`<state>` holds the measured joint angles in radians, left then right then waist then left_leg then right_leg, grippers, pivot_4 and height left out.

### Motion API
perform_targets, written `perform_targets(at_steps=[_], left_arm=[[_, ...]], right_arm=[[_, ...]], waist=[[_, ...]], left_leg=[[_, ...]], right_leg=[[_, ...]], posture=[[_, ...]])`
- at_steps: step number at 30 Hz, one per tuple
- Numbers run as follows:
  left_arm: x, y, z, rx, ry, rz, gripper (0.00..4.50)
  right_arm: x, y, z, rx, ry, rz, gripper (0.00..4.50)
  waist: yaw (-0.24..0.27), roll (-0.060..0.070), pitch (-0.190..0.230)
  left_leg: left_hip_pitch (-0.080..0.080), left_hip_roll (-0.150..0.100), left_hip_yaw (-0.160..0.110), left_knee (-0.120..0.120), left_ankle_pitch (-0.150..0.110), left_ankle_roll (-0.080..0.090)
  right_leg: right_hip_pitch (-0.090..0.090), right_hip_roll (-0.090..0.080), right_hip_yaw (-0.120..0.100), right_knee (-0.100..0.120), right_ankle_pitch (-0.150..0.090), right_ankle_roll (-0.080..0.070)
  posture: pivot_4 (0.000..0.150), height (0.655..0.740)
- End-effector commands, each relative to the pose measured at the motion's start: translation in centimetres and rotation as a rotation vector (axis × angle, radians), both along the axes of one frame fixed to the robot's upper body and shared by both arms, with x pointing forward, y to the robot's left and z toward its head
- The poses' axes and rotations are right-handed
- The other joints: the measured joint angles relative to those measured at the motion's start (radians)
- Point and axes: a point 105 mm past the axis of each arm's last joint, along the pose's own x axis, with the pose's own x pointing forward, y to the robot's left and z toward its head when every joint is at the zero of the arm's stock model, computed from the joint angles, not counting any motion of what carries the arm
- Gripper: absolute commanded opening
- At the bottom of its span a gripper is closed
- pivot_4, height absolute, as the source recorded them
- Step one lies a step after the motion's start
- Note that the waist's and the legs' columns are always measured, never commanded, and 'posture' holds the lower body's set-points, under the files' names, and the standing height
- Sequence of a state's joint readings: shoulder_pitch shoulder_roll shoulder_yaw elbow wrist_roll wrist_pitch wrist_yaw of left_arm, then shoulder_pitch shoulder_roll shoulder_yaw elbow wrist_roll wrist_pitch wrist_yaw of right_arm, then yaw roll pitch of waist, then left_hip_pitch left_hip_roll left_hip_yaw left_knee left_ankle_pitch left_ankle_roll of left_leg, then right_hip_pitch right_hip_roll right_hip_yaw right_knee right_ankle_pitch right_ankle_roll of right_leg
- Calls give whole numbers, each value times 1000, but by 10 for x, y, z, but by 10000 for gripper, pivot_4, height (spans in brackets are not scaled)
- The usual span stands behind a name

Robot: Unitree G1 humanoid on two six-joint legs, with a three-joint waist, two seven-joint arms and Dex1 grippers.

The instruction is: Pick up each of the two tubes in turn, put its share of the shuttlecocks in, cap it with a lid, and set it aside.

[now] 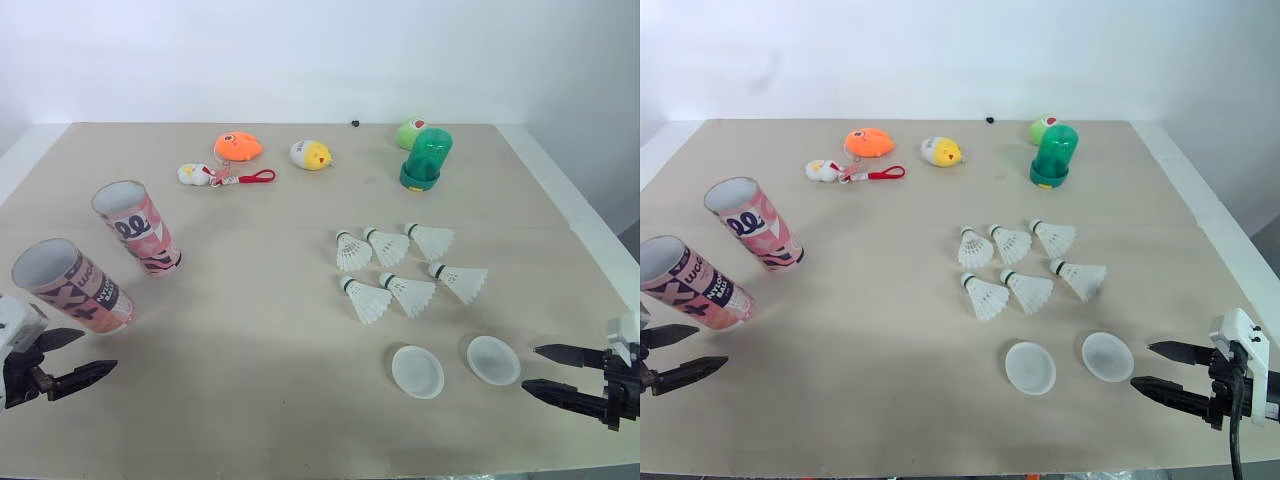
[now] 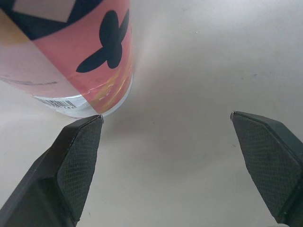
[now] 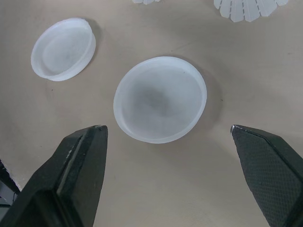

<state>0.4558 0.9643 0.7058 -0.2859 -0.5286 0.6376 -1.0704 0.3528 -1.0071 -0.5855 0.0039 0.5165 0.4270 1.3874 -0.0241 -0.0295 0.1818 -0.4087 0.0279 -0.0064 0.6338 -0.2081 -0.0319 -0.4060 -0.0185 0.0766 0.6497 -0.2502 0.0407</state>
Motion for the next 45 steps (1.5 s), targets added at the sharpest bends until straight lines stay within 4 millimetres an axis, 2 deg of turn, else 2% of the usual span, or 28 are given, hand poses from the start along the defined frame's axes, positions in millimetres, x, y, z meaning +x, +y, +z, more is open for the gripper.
perform_targets(at_steps=[1,4,8,17,18,21,25,29,33,35,39,42,45], left_arm=[[2,9,13,32,-44,29,45000],[5,20,21,24,-69,83,45000],[7,23,22,22,-71,86,45000],[4,23,14,26,-57,86,45000],[4,25,12,31,-63,95,45000],[0,23,10,22,-98,105,45000],[-2,28,11,1,-210,153,45000],[2,28,4,-51,-310,222,45000],[2,16,-12,-129,-323,261,45000],[5,10,-15,-143,-367,280,45000],[17,6,-29,-177,-454,350,45000],[25,12,-39,-161,-512,405,45000],[37,8,-43,-159,-542,403,45000]], right_arm=[[1,2,7,9,-26,8,44505],[3,2,10,20,-24,7,44505],[4,1,11,20,-26,7,44505],[3,4,12,24,-22,21,44505],[3,8,18,52,-31,33,44505],[2,32,44,136,-60,121,44505],[11,75,72,203,-147,263,44505],[34,121,96,280,-298,359,44505],[57,172,118,304,-447,483,44505],[61,194,123,321,-479,558,44505],[63,227,112,341,-459,689,44505],[67,246,103,338,-461,767,44505],[76,254,98,323,-467,803,44505]], waist=[[0,0,0],[0,0,0],[0,0,0],[0,0,-1],[0,0,-1],[-2,1,-1],[-4,1,-2],[-2,-4,-5],[-6,-5,-5],[-8,-6,-5],[3,-8,-7],[2,-9,-7],[0,-10,-8]], left_leg=[[0,0,0,0,0,0],[0,0,0,0,0,0],[1,0,0,0,0,0],[1,0,1,0,0,0],[1,0,1,0,0,0],[1,1,1,0,0,0],[2,2,2,1,0,0],[2,4,2,4,0,0],[1,4,4,5,0,1],[1,4,4,5,0,1],[0,3,2,5,0,1],[0,3,2,5,0,1],[0,4,3,5,0,1]], right_leg=[[0,0,0,0,0,0],[0,0,0,0,0,0],[0,1,0,1,0,0],[0,1,1,1,0,0],[0,1,1,1,0,0],[0,1,1,1,0,0],[0,2,3,2,1,0],[0,4,3,2,4,-1],[-1,4,4,3,6,0],[-1,4,4,3,6,1],[-1,3,3,3,7,5],[0,3,2,3,10,-1],[-1,4,2,3,12,0]], posture=[[1500,7400],[1500,7400],[1500,7400],[1500,7400],[1500,7400],[1500,7400],[1500,7400],[1500,7400],[1500,7400],[1500,7400],[1500,7400],[1500,7400],[1500,7400]])
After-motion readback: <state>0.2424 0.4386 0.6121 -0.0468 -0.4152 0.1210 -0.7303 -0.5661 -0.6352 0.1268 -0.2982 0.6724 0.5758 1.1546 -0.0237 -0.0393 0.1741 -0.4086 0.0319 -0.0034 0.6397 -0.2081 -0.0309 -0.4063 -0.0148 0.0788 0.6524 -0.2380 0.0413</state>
